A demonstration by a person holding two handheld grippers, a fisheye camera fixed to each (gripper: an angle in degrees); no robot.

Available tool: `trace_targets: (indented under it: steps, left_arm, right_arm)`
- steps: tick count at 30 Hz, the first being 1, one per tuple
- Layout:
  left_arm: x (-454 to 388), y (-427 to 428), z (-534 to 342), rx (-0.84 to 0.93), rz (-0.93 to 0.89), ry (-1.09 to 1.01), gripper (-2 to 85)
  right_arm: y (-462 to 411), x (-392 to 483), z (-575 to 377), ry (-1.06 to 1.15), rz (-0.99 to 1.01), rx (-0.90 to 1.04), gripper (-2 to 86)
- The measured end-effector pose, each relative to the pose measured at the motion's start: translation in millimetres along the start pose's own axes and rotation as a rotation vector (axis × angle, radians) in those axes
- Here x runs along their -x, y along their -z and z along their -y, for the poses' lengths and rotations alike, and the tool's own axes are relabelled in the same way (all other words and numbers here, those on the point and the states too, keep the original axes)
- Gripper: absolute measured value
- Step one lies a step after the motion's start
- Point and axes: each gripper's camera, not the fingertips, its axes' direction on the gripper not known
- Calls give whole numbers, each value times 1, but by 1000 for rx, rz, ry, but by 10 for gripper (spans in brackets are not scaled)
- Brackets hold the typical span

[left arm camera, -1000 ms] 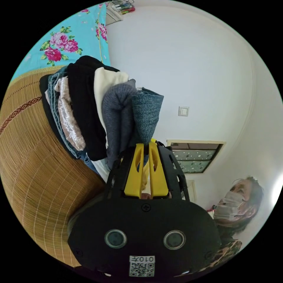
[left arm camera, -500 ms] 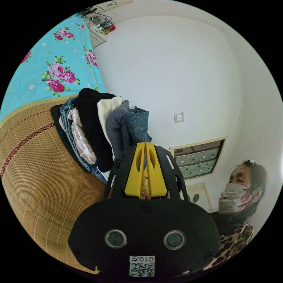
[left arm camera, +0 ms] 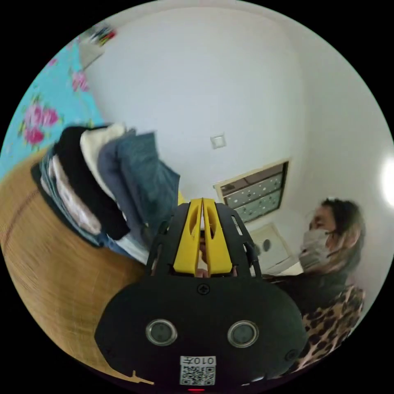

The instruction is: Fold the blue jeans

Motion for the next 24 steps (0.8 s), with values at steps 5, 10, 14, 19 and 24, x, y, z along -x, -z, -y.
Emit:
trace_targets:
  steps: [5,10,14,19,24]
  left_arm:
    - [-124,-100,-2,160,-220,-414,-1]
    - [-213,-219,-34,219,-356,-520,-1]
    - [-317,-305,-70,159,-133,-769,-2]
    - [-404,-431,-108,127,-40,-879,-3]
    - [-472,-541,-136,105,-30,-896,-3]
  right_arm:
    - [76,104,-161,169,-708,-390,39]
    - [111,194,-315,347,-1452,-789,48]
    - [143,190,-357,443,-1611,-788,55]
    - [225,175,-425,362,-1487,-779,29]
    - [266,208,-491,207,-1623,-848,27]
